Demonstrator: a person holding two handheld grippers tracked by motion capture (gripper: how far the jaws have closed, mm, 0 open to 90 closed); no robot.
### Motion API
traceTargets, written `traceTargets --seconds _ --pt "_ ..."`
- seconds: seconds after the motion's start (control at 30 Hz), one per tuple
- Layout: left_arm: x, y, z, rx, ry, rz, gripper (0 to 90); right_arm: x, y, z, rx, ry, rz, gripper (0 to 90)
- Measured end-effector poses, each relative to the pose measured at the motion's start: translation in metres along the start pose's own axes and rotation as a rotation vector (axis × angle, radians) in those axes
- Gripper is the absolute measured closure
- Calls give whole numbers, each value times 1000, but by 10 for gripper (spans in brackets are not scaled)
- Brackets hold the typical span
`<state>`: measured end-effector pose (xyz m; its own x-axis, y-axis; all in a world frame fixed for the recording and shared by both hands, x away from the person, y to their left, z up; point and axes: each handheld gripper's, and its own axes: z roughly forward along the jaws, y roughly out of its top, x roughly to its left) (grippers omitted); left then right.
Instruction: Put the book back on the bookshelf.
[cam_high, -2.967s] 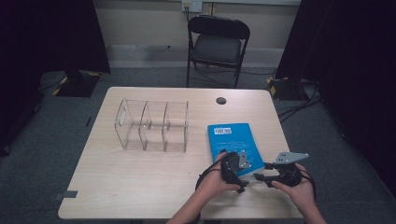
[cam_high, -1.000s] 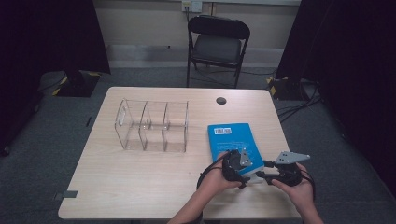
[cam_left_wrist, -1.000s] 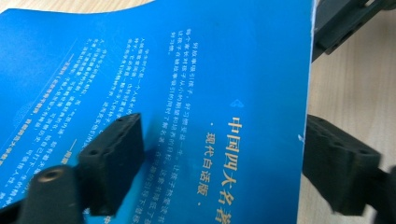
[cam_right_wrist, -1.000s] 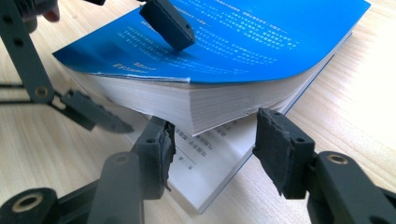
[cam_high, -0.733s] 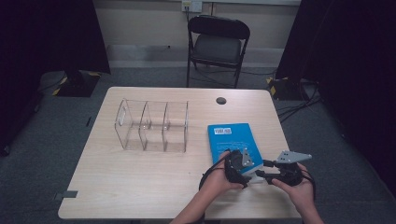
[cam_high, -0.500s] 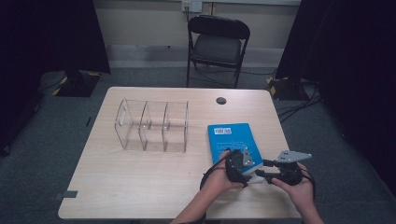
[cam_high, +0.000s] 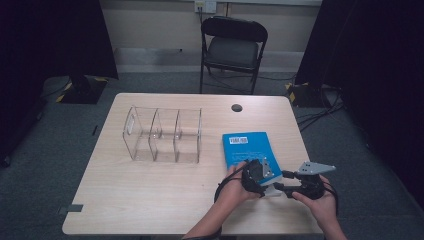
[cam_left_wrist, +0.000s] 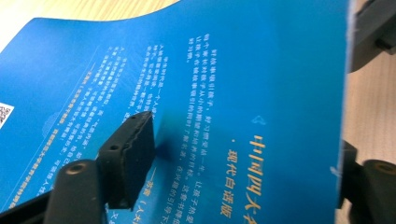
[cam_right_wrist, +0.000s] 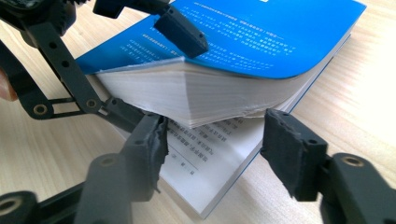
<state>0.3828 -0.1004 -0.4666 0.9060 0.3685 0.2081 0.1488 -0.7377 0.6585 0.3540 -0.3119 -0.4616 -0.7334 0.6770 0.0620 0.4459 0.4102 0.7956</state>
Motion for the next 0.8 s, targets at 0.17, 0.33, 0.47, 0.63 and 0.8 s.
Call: traceTargets --seconds 0.17,0.33,0.47,0.63,0.8 --pt "3 1 -3 -12 -39 -7 332 -3 -11 1 36 0 -17 338" --pt "6 3 -5 -7 -59 -2 387 -8 -24 3 60 -4 -33 271" --pt "5 5 -9 11 -62 -21 460 -9 -31 7 82 12 -46 203" --pt "4 8 -13 27 -64 -27 534 -8 -35 14 98 30 -74 144" --pt "5 14 -19 72 -74 -31 591 -6 -35 15 104 16 -97 134"
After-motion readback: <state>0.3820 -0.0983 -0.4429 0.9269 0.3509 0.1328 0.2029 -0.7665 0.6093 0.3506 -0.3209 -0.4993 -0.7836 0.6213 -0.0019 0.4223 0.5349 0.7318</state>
